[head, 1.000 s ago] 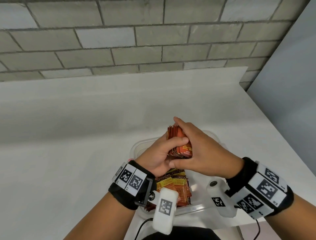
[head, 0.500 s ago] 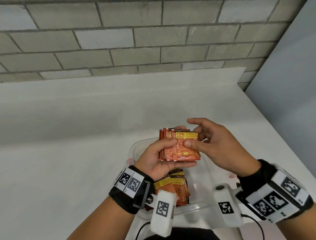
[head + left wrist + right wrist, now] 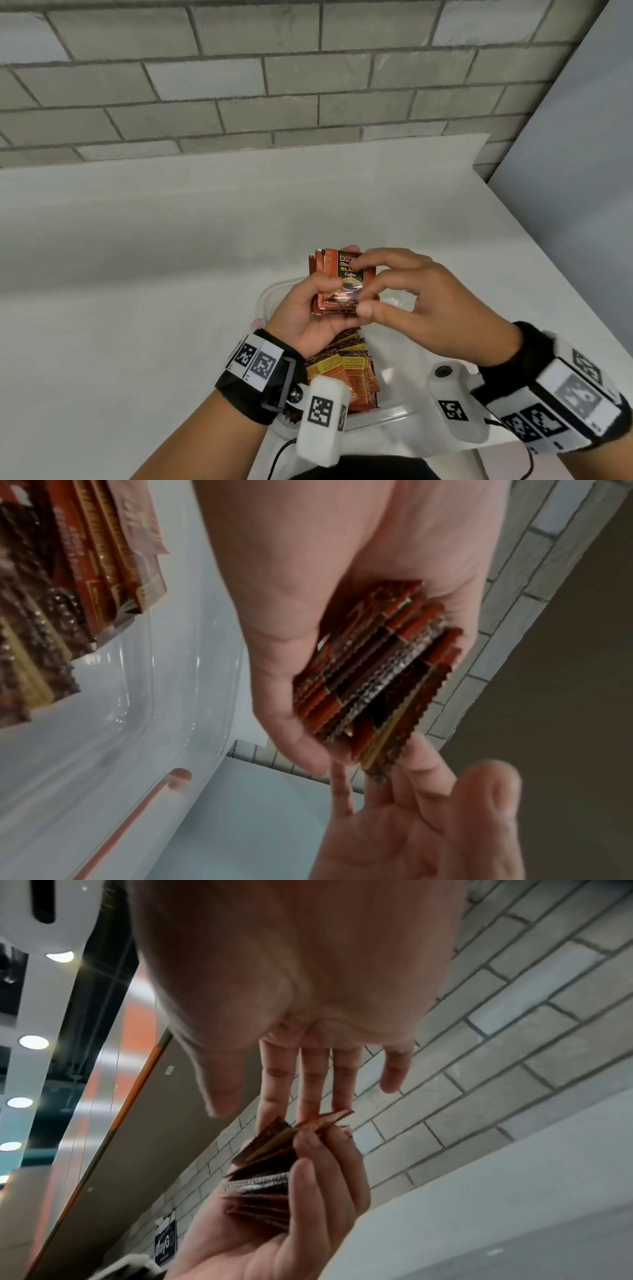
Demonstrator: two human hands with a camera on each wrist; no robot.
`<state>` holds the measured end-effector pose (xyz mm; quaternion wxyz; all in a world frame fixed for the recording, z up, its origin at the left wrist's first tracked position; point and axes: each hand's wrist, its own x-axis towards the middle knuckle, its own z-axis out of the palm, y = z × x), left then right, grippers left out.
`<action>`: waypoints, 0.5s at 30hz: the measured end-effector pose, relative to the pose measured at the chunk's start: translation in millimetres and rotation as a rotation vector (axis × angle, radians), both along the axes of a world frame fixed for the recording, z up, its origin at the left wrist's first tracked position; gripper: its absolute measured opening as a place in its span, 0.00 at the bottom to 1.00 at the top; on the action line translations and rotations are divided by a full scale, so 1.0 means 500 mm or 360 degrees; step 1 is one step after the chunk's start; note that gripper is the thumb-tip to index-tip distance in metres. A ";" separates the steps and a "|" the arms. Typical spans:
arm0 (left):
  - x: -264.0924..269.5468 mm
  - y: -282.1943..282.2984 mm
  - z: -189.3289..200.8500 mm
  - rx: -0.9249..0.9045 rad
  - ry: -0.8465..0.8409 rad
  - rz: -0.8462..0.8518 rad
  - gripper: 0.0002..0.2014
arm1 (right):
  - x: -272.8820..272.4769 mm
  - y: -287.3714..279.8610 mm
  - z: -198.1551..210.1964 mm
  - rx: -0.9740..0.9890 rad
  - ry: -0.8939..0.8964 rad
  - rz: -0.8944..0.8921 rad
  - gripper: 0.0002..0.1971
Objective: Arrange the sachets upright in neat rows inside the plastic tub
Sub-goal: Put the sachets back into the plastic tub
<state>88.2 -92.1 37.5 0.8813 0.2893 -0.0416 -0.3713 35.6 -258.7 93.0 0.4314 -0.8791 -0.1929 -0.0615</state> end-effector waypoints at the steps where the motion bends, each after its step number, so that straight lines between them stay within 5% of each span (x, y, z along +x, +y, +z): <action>1: 0.000 0.001 -0.001 0.0032 -0.0015 -0.0009 0.29 | 0.001 -0.001 0.002 0.0076 -0.0002 -0.0060 0.13; 4: 0.000 0.002 0.003 0.0116 -0.0029 -0.0027 0.29 | 0.010 -0.002 0.007 0.0062 0.0050 -0.0330 0.14; 8: -0.006 0.004 0.015 0.0225 -0.0103 -0.0051 0.29 | 0.019 0.004 0.011 0.0028 0.0311 -0.0354 0.22; 15: -0.011 0.006 0.017 0.0365 -0.0184 -0.0072 0.34 | 0.028 0.002 0.016 0.0237 0.0490 -0.0409 0.14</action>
